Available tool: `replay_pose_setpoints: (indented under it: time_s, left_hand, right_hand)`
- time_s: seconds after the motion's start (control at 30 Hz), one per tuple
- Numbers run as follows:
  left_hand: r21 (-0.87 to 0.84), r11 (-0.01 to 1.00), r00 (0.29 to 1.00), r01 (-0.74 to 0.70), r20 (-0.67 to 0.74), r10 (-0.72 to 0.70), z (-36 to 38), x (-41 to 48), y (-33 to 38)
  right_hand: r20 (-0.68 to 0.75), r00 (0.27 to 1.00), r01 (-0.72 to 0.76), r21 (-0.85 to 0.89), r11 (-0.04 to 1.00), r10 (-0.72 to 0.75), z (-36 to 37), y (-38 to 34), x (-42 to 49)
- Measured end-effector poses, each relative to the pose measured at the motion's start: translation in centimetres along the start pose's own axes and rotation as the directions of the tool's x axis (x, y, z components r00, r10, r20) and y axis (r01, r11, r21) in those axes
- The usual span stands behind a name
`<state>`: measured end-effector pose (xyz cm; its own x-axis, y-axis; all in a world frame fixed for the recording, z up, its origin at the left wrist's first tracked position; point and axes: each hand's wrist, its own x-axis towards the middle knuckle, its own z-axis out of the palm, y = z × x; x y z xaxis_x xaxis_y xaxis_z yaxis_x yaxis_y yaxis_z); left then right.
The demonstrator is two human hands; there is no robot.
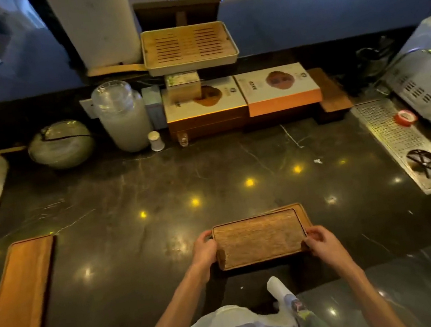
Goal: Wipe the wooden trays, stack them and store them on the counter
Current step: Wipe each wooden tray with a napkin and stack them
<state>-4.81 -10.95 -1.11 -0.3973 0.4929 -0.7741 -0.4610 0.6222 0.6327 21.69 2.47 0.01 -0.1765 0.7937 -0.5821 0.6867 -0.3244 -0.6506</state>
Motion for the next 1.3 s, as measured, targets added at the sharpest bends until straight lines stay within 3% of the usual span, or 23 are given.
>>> replay_pose_setpoints:
  time_s: [0.23, 0.63, 0.8, 1.07, 1.3]
  left_hand:
    - [-0.001, 0.999, 0.995, -0.045, -0.092, 0.045, 5.0, -1.3, 0.0]
    - [0.171, 0.983, 0.973, -0.064, -0.207, 0.1, 7.2, -2.1, 0.0]
    - [0.112, 0.993, 0.972, -0.03, -0.227, 0.055, 7.3, -3.2, -0.3]
    - [0.064, 0.997, 0.995, -0.047, -0.083, 0.053, 7.2, -4.3, -1.9]
    - [0.088, 0.994, 0.992, -0.068, -0.103, 0.077, 7.0, -4.2, -1.9]
  right_hand:
    - [0.027, 0.998, 0.063, -0.006, 0.998, -0.063, -2.7, 1.3, 2.4]
    - [0.169, 0.973, 0.168, -0.033, 0.985, -0.16, -3.6, 1.8, 4.1]
    - [0.226, 0.959, 0.149, 0.102, 0.984, -0.169, -3.9, 1.8, 3.8]
    - [0.304, 0.942, 0.059, 0.276, 0.959, -0.145, -2.5, 2.1, 4.0]
    - [0.294, 0.948, 0.03, 0.305, 0.952, -0.124, -2.8, 1.7, 3.6]
